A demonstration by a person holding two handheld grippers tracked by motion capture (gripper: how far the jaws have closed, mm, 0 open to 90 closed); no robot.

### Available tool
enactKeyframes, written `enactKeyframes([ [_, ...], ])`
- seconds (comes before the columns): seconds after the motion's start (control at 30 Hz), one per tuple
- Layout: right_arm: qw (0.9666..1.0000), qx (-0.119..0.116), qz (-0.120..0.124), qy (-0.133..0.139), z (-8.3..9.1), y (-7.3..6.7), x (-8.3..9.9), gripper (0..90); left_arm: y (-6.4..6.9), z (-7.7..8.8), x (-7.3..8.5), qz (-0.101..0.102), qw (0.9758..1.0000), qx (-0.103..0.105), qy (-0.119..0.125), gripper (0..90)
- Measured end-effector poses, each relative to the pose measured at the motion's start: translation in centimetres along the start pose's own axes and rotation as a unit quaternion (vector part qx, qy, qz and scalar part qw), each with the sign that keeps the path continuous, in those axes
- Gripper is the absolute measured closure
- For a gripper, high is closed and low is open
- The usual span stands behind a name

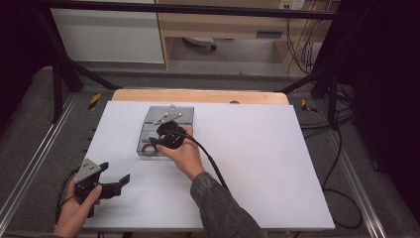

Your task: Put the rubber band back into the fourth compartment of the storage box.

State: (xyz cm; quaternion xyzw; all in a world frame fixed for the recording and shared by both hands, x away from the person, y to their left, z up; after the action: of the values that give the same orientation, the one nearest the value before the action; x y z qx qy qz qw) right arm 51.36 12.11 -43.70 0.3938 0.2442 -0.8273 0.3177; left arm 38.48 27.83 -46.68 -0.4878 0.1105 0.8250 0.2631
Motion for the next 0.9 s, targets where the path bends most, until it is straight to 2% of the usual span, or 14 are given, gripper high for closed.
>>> enactKeyframes([
  [0.2,0.9997,0.020,-0.008,0.009,1.4,1.3,-0.1,23.2,0.0,0.1,0.1,0.001,1.0000,-0.001,0.001,6.4],
  [0.4,0.9992,0.028,-0.023,0.018,3.5,2.8,-0.6,11.3,-0.2,0.2,0.1,0.004,1.0000,-0.002,0.003,6.4],
  [0.7,0.9977,0.026,-0.038,0.050,7.0,5.2,-0.9,9.9,-0.2,0.2,0.1,0.004,1.0000,-0.003,0.003,6.3],
  [0.9,0.9962,0.034,-0.044,0.067,9.3,6.7,-0.9,11.2,-0.3,0.2,0.1,0.008,0.9999,-0.005,0.006,6.3],
])
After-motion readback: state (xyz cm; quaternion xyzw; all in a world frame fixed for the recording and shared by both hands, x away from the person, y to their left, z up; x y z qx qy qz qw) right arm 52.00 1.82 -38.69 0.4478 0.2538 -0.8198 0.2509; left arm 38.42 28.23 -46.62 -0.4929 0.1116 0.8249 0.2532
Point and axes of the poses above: each handheld gripper's, and its own axes: z roughly backward along the jaws, x roughly out of its underside, y roughly to its right, the point moved 8 cm from there along -z, roughly forward along the jaws, and after that the axes turned 8 degrees about -z, right-handed, at the moved point
